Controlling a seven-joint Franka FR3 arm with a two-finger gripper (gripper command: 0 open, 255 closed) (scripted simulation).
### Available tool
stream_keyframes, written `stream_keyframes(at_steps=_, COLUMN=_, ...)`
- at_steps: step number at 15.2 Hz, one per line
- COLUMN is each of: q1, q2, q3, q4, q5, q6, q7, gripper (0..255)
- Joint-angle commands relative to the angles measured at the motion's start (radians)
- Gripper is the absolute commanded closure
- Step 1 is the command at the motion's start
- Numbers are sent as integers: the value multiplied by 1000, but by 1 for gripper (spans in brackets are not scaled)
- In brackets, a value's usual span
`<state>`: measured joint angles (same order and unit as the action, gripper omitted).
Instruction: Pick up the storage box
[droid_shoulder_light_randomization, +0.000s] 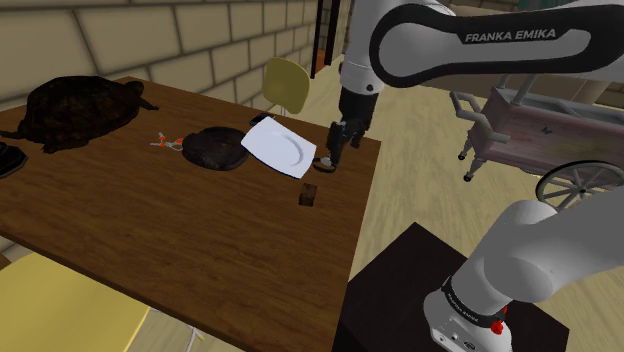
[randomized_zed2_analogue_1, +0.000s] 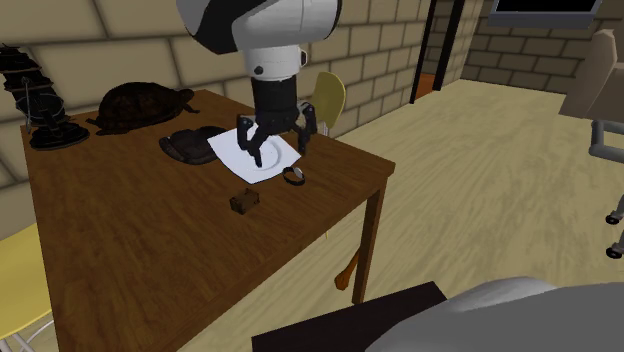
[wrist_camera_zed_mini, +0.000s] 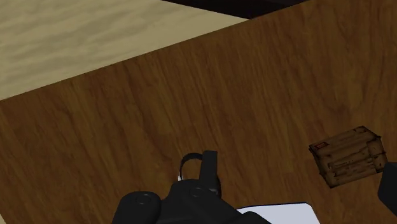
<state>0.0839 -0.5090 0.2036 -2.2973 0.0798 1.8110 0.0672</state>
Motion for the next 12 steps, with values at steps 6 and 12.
stream_keyframes(at_steps=6, q1=33, q2=225, q3=108, q4=84, q5=9, q6=95, q7=115, gripper=0)
stream_keyframes(at_steps=12, q1=40, q2=278, q3=127, q4=62, q5=4, q6=162, q7=137, gripper=0)
